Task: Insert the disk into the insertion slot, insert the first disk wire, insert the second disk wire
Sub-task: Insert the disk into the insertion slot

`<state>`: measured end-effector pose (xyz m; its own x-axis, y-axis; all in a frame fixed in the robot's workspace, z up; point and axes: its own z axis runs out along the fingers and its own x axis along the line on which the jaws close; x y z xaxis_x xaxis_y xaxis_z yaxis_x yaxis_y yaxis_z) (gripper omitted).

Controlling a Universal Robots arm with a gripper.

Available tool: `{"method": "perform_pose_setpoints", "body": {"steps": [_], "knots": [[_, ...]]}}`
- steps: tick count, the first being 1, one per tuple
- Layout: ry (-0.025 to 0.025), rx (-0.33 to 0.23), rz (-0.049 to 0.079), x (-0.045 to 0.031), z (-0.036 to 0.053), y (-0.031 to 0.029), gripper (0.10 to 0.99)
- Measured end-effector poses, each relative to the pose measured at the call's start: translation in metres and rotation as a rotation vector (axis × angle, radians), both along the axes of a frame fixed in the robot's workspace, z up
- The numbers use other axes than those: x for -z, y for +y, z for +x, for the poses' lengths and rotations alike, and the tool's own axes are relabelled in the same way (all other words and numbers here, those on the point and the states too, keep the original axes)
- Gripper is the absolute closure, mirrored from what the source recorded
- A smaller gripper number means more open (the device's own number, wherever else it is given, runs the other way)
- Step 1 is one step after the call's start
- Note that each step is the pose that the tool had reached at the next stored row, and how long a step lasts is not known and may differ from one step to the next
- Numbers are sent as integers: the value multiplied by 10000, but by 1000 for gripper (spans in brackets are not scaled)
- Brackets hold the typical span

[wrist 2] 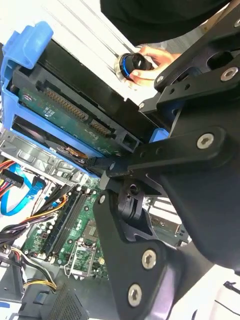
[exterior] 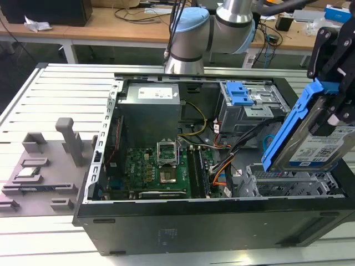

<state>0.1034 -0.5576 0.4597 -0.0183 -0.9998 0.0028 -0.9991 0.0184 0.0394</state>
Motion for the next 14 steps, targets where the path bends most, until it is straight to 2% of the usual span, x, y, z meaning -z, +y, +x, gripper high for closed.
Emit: {"method": "perform_pose_setpoints", "body": {"steps": [3,11,14], "knots": [[-1,-1,2,113,-7,50,725],[-1,-27,1,268,-10,116,725],[-1,-32,0,319,-11,125,725]]}}
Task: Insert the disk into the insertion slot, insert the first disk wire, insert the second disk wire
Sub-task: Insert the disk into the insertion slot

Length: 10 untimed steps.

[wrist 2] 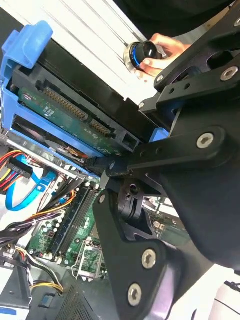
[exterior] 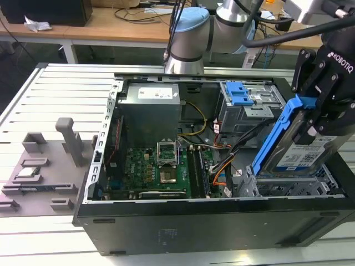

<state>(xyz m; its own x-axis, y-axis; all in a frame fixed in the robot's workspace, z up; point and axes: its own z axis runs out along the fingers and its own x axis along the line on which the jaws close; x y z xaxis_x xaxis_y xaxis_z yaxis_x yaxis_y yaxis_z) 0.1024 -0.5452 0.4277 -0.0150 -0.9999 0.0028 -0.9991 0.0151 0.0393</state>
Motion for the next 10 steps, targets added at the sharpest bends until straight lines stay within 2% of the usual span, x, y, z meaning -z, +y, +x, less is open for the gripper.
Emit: {"method": "perform_pose_setpoints", "body": {"steps": [4,10], "knots": [[0,-3,0,54,0,0,725],[0,-10,0,185,0,0,725]]}}
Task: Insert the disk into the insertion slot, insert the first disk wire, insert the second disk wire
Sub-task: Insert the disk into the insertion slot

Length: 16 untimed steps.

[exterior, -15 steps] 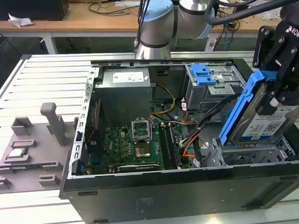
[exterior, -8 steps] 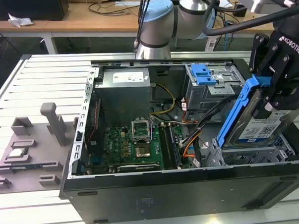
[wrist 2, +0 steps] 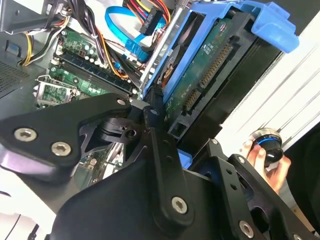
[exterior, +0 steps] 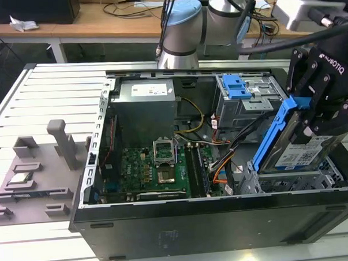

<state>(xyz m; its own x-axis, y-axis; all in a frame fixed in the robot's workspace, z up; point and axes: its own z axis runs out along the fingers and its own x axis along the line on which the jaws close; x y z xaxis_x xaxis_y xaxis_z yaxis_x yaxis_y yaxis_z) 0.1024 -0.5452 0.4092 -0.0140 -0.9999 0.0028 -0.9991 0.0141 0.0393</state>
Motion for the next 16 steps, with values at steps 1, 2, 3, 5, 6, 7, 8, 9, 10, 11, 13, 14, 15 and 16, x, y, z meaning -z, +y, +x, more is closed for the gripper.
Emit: {"method": "perform_pose_setpoints", "body": {"steps": [1,2,3,5,6,7,8,9,10,11,13,14,15,16], "knots": [[0,0,0,36,0,0,725],[1,-1,0,62,0,0,725],[0,0,1,81,0,0,725],[0,-1,-1,148,0,0,725],[0,-1,-1,166,0,0,725],[0,-1,-1,189,0,0,725],[0,-1,0,207,0,0,725],[0,-1,1,234,0,0,725],[0,-1,-2,241,0,0,725],[0,-2,-1,242,0,0,725],[0,-2,-1,243,0,0,714],[0,-2,-3,243,0,0,714],[1,-1,1,244,0,0,647],[0,-2,-1,244,0,0,647]]}}
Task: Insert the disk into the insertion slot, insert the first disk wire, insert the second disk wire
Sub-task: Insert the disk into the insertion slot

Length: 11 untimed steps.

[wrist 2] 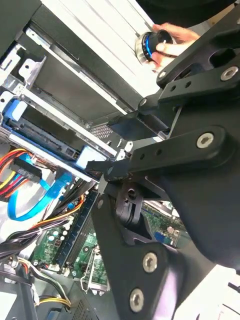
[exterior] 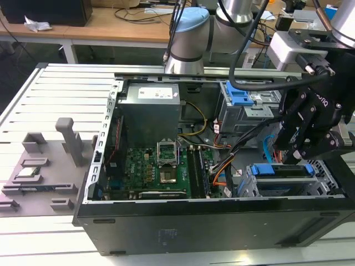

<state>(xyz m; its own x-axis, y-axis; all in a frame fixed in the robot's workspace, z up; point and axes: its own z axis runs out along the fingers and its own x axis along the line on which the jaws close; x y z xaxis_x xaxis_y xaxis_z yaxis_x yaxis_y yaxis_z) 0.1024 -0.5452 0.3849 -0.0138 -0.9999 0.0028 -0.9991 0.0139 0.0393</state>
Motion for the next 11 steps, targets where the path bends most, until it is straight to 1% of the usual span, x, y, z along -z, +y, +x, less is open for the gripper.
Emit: {"method": "perform_pose_setpoints", "body": {"steps": [3,5,6,8,9,10,11], "knots": [[0,1,0,1,0,0,647],[0,0,0,1,0,0,663],[0,0,0,1,0,0,792],[0,1,0,2,0,0,910],[0,0,1,2,0,0,910],[0,0,0,2,0,0,973],[0,0,0,3,0,0,980]]}}
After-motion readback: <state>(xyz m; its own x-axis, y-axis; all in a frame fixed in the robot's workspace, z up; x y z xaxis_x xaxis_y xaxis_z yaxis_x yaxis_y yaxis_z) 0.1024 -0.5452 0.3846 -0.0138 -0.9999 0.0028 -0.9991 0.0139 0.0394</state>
